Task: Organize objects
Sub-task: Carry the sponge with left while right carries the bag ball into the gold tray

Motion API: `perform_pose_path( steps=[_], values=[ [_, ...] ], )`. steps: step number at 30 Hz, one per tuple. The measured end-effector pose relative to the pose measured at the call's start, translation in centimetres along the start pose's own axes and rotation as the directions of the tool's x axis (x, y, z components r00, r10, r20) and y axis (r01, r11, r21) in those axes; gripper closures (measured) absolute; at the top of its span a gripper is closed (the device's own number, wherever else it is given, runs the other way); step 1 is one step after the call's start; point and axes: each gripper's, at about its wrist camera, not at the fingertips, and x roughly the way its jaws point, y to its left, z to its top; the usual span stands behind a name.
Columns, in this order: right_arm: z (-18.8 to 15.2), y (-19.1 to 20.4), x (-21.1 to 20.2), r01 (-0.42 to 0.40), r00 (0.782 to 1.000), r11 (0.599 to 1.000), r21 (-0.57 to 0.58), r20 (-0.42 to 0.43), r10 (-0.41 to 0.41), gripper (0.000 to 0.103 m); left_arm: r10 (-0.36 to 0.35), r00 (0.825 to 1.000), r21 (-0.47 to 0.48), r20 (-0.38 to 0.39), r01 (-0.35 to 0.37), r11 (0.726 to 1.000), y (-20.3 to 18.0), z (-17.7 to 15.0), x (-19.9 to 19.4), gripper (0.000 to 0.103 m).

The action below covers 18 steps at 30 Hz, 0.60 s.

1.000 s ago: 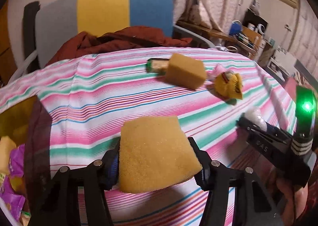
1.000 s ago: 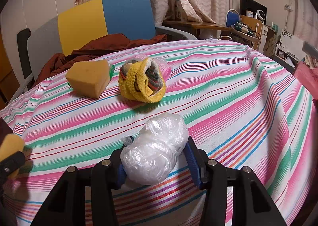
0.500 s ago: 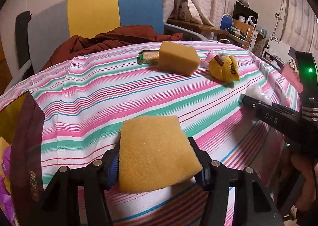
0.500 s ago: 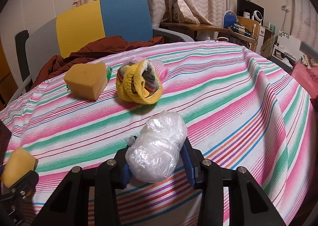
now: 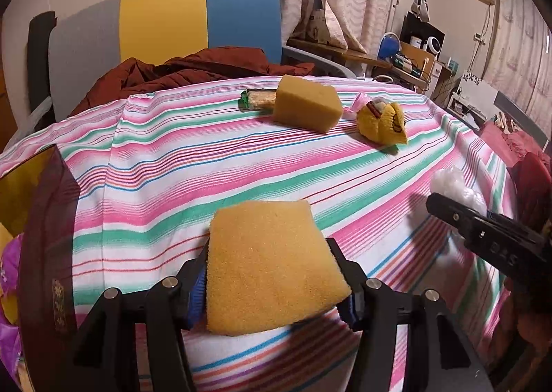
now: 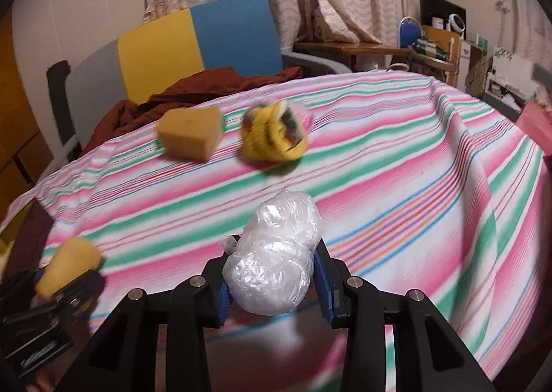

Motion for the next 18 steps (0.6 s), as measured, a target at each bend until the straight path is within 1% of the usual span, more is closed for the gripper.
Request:
perform_pose_path(
  steps=[2,6,8,10,16,18],
  values=[
    [-0.3,0.6,-0.9,-0.022,1.000,1.000,0.010,0.000,0.022,0.063,-0.006,1.000,-0.016,0.005,0.006,1.000,0.4,-0.6,-0.6,0.044],
    [-0.4,2.2,-2.3,-0.076,0.997,0.997,0.002,-0.002,0.076,0.063,0.000,1.000,-0.009,0.002,0.000,1.000,0.7,-1.4,-1.9,0.044],
    [-0.4,3.3,-2.7,-0.093,0.996,0.995,-0.020,-0.012,0.093,0.063,-0.025,1.000,-0.062,0.009,0.025,0.998,1.7,-1.5,-3.0,0.044],
    [-0.4,4.3,-3.0,-0.110,0.994,0.993,-0.037,-0.021,0.109,0.063,-0.029,0.999,-0.094,0.015,0.031,0.995,2.4,-1.3,-4.0,0.044],
    [-0.3,8.1,-4.1,-0.197,0.980,0.978,-0.066,-0.043,0.194,0.063,-0.037,0.997,-0.109,0.067,0.044,0.993,3.4,-1.2,-8.0,0.044],
    [-0.4,9.7,-4.6,-0.227,0.973,0.970,-0.084,-0.046,0.224,0.063,-0.014,0.997,-0.107,0.076,0.022,0.994,4.0,-1.4,-9.2,0.044]
  ],
)
